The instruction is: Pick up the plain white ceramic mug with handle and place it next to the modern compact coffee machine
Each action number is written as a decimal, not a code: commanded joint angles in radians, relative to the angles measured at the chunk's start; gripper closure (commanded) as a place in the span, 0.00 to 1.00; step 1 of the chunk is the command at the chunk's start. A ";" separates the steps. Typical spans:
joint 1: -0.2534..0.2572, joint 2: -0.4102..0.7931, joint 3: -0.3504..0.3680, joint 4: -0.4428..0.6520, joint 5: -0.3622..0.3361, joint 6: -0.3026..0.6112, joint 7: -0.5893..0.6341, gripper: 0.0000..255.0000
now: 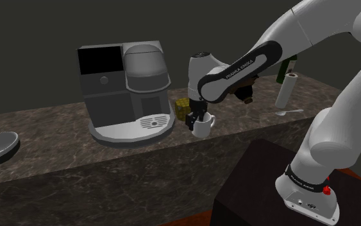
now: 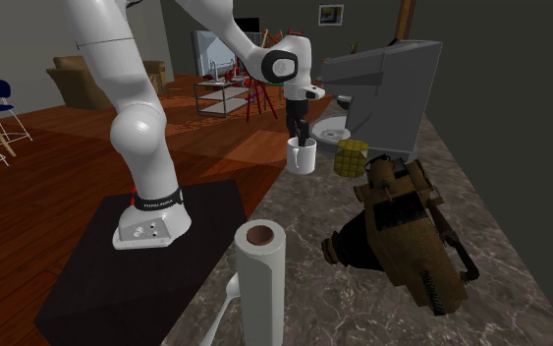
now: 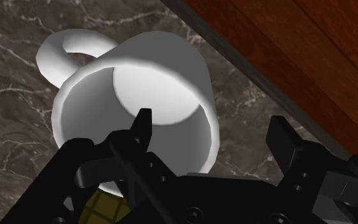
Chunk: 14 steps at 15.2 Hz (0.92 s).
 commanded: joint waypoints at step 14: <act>0.003 -0.079 -0.005 0.058 0.015 -0.136 -0.012 0.00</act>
